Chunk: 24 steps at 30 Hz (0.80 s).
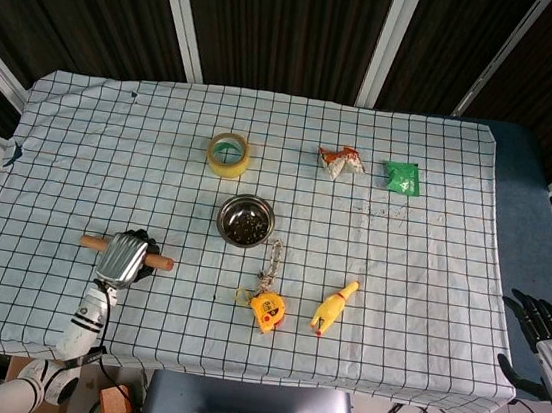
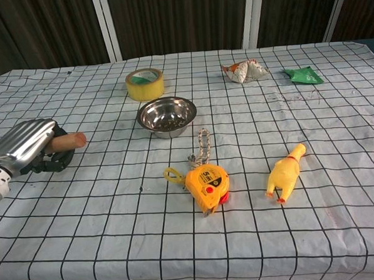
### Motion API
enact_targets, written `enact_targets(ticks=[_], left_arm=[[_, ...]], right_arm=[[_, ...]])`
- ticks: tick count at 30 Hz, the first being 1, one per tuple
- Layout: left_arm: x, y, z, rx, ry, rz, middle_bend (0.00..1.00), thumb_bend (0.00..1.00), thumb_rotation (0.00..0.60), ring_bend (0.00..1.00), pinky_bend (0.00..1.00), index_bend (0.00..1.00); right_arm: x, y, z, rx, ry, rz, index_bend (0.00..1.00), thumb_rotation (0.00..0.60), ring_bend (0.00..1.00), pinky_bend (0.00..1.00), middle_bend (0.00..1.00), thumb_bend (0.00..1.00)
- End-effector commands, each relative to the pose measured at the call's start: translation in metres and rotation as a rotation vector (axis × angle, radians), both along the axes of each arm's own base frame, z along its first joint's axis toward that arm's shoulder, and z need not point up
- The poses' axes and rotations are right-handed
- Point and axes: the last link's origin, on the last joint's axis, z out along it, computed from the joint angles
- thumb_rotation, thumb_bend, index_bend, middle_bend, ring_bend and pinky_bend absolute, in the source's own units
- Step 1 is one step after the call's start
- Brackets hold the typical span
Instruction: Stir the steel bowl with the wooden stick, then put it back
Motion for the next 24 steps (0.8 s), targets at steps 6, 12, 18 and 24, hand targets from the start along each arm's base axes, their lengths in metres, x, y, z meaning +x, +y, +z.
enact_targets(ticks=[6, 12, 18, 24], left_arm=[[-0.001, -0.009, -0.007, -0.053, 0.054, 0.019, 0.16, 0.44, 0.6, 0.03, 0.2, 0.04], [0.0, -0.017, -0.004, -0.093, 0.092, 0.017, 0.05, 0.32, 0.6, 0.0, 0.15, 0.0], [0.002, -0.018, 0.002, -0.115, 0.094, 0.027, 0.0, 0.29, 0.6, 0.0, 0.14, 0.0], [0.0, -0.02, 0.01, -0.143, 0.131, 0.022, 0.0, 0.29, 0.6, 0.0, 0.13, 0.0]], right_arm=[[-0.001, 0.001, 0.001, -0.001, -0.002, 0.0, 0.0, 0.6, 0.0, 0.04, 0.0, 0.34], [0.0, 0.002, -0.001, 0.007, 0.002, 0.001, 0.0, 0.6, 0.0, 0.04, 0.0, 0.34], [0.001, 0.002, -0.002, 0.014, 0.005, 0.002, 0.0, 0.6, 0.0, 0.04, 0.0, 0.34], [0.001, 0.002, -0.002, 0.012, -0.001, 0.002, 0.0, 0.6, 0.0, 0.04, 0.0, 0.34]])
